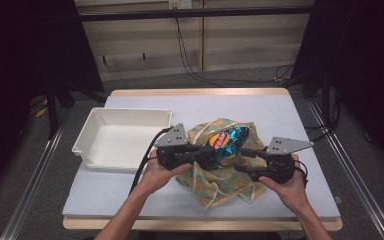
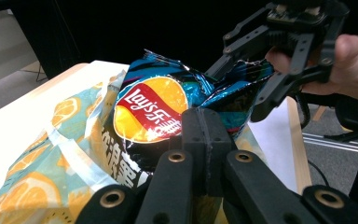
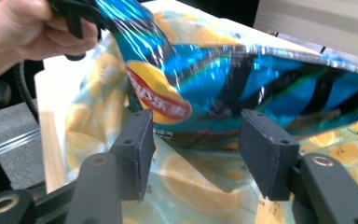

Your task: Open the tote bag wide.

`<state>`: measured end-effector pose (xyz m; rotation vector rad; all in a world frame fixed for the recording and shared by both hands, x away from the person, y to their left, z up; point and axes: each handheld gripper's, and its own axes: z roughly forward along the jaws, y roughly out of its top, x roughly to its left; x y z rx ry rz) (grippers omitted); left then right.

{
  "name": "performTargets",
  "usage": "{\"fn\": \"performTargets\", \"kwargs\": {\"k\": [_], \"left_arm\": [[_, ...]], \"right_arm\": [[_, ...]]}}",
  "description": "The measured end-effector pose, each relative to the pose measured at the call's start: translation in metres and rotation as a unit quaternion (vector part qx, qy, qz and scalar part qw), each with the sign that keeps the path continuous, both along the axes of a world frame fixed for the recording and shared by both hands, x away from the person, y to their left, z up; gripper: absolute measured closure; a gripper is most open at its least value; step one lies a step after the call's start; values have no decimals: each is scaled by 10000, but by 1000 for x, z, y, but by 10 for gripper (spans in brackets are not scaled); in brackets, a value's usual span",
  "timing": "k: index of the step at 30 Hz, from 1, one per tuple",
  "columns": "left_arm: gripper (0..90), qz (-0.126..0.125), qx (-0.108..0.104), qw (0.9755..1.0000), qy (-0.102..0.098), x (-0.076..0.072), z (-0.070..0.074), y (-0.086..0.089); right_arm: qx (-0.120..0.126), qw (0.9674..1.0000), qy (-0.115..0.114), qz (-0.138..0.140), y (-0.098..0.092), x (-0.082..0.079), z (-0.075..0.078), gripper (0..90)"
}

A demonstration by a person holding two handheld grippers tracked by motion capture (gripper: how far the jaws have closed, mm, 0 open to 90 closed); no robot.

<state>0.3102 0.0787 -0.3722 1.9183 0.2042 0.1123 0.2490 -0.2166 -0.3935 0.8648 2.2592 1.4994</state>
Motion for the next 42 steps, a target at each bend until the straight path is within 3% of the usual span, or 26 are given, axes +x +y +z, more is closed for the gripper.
{"fn": "performTargets", "kwargs": {"k": [4, 7, 8, 14, 16, 18, 19, 21, 23, 25, 29, 34, 42], "left_arm": [[837, -4, 55, 10000, 5, -1, 0, 1], [707, -16, 154, 9999, 15, -2, -1, 0], [677, -132, 203, 9997, -40, -4, -2, -1], [482, -134, 363, 9989, -276, -13, 0, -11], [460, -189, 360, 9987, -293, -15, 1, -14], [445, -175, 413, 9978, -483, -19, 2, -20], [440, -227, 382, 9979, -472, -20, 2, -23], [446, -185, 403, 9973, -593, -22, 3, -27], [540, -143, 494, 9960, -724, -23, 3, -29], [628, -58, 472, 9969, -625, -22, 3, -29], [755, -52, 529, 9966, -626, -18, 3, -28], [835, 31, 518, 9966, -646, -16, 5, -30], [858, 411, 158, 9973, -580, 1, 20, -29]], "right_arm": [[-25, 10000, 9, -46, 0, 1, -2, 546], [-15, 9999, 0, -101, 0, 2, -2, 558], [-8, 10000, -2, -95, 0, 2, -2, 558], [12, 10000, -33, -78, 2, 2, -2, 575], [2, 10000, -35, -74, 3, 2, -2, 581], [5, 10000, -42, -41, 4, 2, -2, 587], [1, 10000, -39, -32, 5, 2, -2, 588], [-11, 10000, -34, -23, 6, 2, -3, 592], [-30, 10000, -23, -52, 5, 2, -3, 593], [-9, 10000, -23, -54, 4, 3, -4, 596], [17, 10000, -15, -49, 2, 3, -4, 601], [7, 10000, -15, -42, 1, 3, -5, 581], [67, 9998, 146, 84, 1, 6, -10, 529]]}}
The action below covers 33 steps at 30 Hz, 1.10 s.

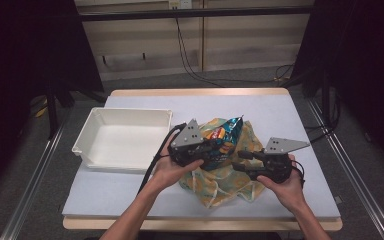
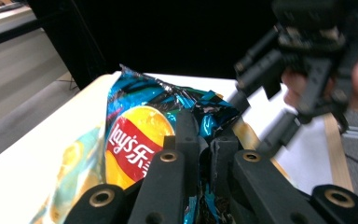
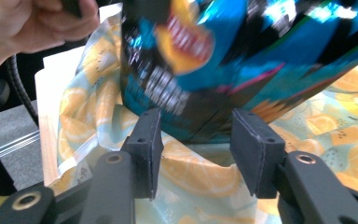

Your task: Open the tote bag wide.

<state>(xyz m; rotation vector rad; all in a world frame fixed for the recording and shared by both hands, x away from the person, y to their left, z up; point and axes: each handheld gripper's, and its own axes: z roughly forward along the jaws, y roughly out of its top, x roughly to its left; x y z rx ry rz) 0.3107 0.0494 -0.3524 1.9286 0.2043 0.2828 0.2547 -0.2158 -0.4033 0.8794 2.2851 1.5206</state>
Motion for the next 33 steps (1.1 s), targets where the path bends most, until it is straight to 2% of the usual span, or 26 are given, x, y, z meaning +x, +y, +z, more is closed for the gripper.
{"fn": "performTargets", "kwargs": {"k": [5, 19, 27, 30, 33], "left_arm": [[863, 120, -229, 9996, 74, 10, 9, -1], [862, 36, -669, 9970, 381, 26, 30, -9], [862, 30, -690, 9972, 297, 33, 47, -21], [862, -4, -841, 9961, 273, 35, 57, -22], [863, -50, -893, 9956, 263, 38, 63, -23]], "right_arm": [[11, 10000, 27, 72, 2, 0, 0, 522], [63, 9995, 132, 273, 8, -1, -3, 502], [83, 9992, 122, 370, 10, -1, -3, 504], [83, 9993, 135, 347, 9, -1, -3, 504], [89, 9992, 154, 351, 9, -1, -5, 507]]}}
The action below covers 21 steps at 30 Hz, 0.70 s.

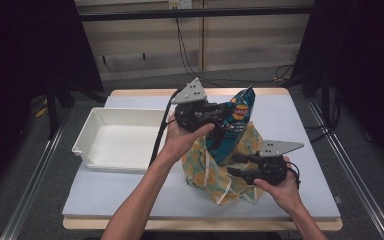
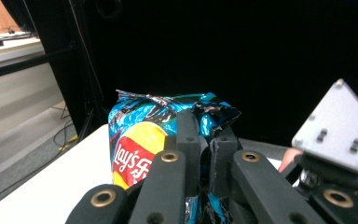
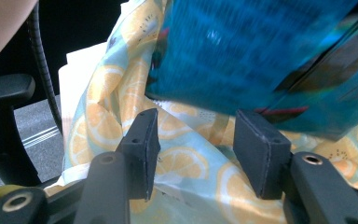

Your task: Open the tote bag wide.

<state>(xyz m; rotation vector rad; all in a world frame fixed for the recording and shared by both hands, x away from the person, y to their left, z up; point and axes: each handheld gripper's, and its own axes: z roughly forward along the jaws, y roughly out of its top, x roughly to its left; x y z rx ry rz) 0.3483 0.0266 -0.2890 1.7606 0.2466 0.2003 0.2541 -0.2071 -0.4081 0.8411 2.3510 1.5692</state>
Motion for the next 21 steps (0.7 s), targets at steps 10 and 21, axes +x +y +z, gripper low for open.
{"fn": "performTargets", "kwargs": {"k": [10, 21], "left_arm": [[862, -38, -215, 9997, -66, 4, 27, 3], [862, 17, -354, 9993, -132, 4, 49, 14]], "right_arm": [[4, 10000, -8, -22, -2, 0, 0, 501], [-7, 9999, -58, -155, -7, 2, -1, 441]]}}
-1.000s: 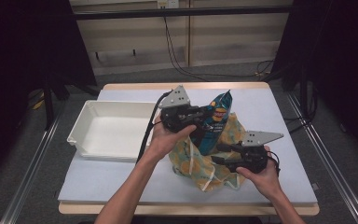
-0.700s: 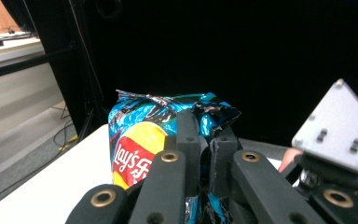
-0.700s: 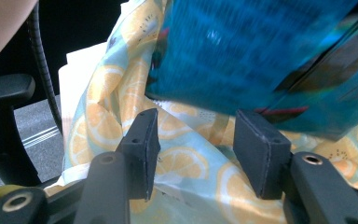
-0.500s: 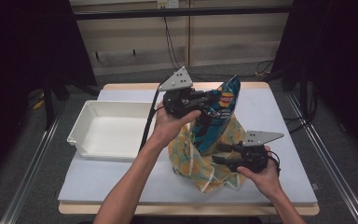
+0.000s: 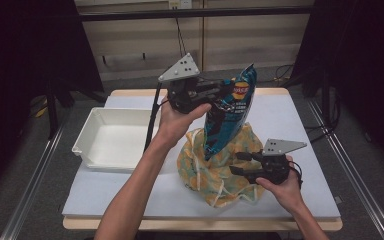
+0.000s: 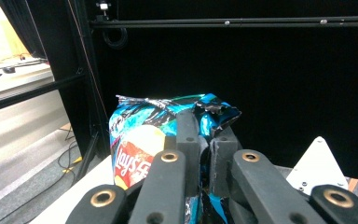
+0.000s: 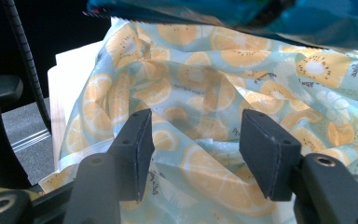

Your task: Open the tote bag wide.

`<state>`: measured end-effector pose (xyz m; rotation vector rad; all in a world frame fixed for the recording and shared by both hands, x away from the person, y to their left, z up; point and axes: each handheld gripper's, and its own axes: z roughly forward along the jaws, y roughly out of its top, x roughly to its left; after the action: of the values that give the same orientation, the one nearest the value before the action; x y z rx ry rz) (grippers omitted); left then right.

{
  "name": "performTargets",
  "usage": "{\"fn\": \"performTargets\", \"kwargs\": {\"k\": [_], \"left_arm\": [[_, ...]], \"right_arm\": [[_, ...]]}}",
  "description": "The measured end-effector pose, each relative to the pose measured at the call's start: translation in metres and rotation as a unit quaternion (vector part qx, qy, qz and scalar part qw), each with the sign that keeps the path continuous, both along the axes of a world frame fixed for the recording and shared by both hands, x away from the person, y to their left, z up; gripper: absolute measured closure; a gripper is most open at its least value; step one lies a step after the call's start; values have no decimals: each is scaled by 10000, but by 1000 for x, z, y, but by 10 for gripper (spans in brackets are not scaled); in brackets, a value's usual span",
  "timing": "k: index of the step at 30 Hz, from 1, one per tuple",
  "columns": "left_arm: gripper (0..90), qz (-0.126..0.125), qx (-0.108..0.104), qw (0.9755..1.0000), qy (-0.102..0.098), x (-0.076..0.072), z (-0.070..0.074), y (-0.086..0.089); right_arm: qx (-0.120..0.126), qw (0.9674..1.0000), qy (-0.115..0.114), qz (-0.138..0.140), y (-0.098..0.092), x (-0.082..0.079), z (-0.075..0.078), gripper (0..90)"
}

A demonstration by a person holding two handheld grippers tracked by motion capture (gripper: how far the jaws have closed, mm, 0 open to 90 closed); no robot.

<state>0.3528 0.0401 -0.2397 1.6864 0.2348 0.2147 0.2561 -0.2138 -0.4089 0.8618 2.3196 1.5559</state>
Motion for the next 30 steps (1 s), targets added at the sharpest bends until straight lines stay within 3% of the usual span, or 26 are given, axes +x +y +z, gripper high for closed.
{"fn": "performTargets", "kwargs": {"k": [6, 17, 22, 30], "left_arm": [[861, 121, -36, 9999, 67, 3, 4, 17], [861, 368, -76, 9993, 10, 7, 13, 46], [862, 553, 32, 9985, 3, 10, 14, 62], [861, 823, -4, 9966, 57, 19, 19, 86]], "right_arm": [[30, 10000, -19, -50, -2, -1, 2, 390], [93, 9996, -141, -215, -5, -4, 5, 290], [1, 9994, -224, -280, -6, -8, 3, 254], [121, 9987, -221, -433, -23, -18, -2, 248]]}}
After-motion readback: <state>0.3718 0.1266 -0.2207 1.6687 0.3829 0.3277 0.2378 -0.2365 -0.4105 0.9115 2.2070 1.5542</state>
